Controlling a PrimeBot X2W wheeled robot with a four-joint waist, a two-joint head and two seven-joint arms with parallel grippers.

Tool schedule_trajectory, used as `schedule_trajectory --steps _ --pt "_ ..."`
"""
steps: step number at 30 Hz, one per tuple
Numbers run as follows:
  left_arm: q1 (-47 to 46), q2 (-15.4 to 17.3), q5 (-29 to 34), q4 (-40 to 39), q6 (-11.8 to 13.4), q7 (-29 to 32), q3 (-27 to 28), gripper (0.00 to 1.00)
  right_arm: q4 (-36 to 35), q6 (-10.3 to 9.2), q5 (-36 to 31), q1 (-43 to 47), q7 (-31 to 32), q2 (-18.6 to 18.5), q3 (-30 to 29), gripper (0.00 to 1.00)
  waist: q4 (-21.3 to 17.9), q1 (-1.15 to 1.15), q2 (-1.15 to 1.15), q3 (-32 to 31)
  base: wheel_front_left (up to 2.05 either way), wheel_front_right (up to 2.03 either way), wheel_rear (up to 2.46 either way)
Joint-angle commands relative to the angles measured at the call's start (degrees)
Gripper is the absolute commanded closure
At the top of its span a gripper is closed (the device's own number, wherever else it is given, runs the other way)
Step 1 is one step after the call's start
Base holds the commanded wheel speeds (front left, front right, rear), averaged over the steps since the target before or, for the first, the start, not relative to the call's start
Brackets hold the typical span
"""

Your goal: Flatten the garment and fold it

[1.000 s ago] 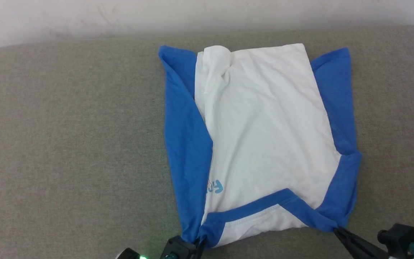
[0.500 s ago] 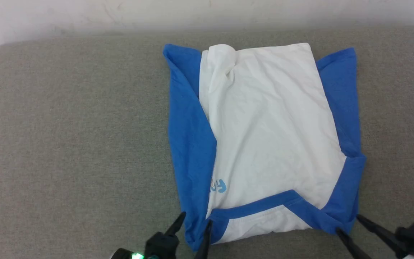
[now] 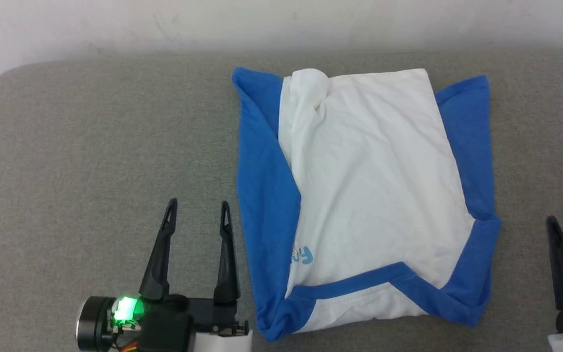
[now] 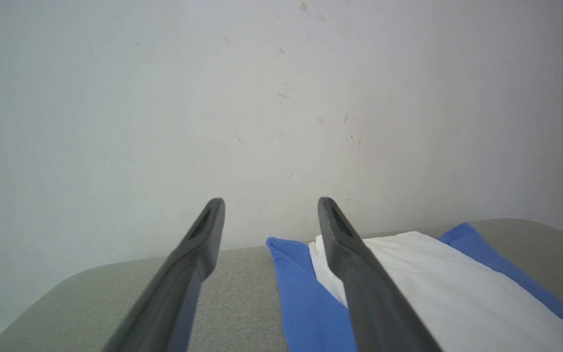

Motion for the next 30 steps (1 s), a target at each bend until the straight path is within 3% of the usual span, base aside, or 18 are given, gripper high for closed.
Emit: schedule_trajectory --steps 1,7,12,15,17,22,26,30 --pt "0.2 -0.2 0.8 0.2 0.5 -0.2 0.0 0.0 -0.4 -0.11 -0.7 0.1 -0.1 0.8 -0.3 0.0 0.1 0.0 0.0 -0.1 0.0 0.0 0.0" --pt "4.0 -3.9 3.5 3.8 1.7 -0.3 0.2 0.0 -0.9 -0.11 -6.1 1.3 0.2 8.7 -1.2 0.0 0.8 0.0 0.0 -0.8 0.0 0.0 0.0" --pt "5.4 -5.1 3.8 5.4 0.2 -0.3 1.6 0.0 -1.1 -0.11 -7.1 1.5 0.5 10.2 -0.8 0.0 0.5 0.0 0.0 -0.5 0.0 0.0 0.0" --pt "3.9 -4.4 3.6 6.0 -2.0 -0.3 2.7 0.0 -1.5 -0.11 -7.1 0.8 0.8 9.9 -0.7 0.0 0.0 0.0 0.0 0.6 0.0 0.0 0.0" --pt "-2.3 -1.9 2.1 7.3 -7.7 1.5 3.8 0.0 -2.0 -0.11 -6.5 -0.3 0.8 9.1 -0.6 0.0 -0.4 0.0 0.0 2.7 0.0 0.0 0.0" --pt "-17.9 2.8 1.8 8.3 -16.1 12.8 5.6 0.0 -2.4 -0.11 -4.7 -2.6 -0.1 7.2 -0.3 0.0 -1.3 0.0 0.0 7.3 0.0 0.0 0.0" --pt "-32.3 4.3 1.8 9.3 -22.2 23.3 6.5 0.0 -3.0 -0.11 -2.5 -4.6 -0.6 5.1 -0.4 0.0 -2.1 0.0 0.0 12.4 0.0 0.0 0.0" --pt "-45.9 3.7 1.6 13.4 -28.4 32.3 5.8 0.0 -3.3 -0.11 -0.1 -6.8 -1.3 2.5 -0.2 0.0 -2.8 0.0 0.0 17.7 0.0 0.0 0.0"
